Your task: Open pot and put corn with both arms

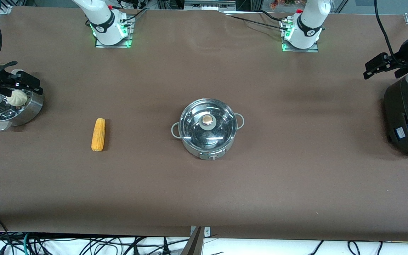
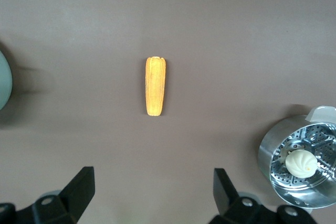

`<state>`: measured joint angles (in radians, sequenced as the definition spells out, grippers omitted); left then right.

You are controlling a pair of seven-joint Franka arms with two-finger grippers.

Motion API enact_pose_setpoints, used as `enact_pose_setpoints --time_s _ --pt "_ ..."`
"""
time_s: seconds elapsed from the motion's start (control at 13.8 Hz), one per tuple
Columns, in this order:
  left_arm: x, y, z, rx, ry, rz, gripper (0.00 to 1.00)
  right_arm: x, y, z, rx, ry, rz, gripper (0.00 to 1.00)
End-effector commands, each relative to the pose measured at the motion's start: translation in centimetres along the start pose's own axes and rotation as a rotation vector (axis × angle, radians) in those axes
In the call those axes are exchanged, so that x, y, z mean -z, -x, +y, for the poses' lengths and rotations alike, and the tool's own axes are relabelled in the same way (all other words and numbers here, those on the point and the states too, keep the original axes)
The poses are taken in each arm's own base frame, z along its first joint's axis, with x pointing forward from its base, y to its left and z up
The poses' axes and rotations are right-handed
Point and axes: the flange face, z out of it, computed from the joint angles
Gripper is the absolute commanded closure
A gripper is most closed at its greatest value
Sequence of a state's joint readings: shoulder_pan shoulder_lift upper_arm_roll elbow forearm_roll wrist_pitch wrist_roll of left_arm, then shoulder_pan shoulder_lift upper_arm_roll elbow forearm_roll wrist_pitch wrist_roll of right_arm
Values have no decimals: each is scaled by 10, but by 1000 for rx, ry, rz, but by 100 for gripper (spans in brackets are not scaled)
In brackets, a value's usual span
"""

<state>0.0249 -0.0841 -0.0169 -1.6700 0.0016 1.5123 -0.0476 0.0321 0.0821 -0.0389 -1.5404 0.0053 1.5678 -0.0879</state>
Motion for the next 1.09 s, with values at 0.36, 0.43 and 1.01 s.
enact_pose_setpoints --time_s 0.36,0.43,1.01 --pt "8 -1 -2 -26 -20 -1 0 5 -2 -1 6 0 4 0" --pt "7 0 -3 -25 -20 -4 0 5 -2 -1 6 0 4 0" --pt "6 0 -3 -25 -20 -7 0 5 -2 -1 6 0 4 0"
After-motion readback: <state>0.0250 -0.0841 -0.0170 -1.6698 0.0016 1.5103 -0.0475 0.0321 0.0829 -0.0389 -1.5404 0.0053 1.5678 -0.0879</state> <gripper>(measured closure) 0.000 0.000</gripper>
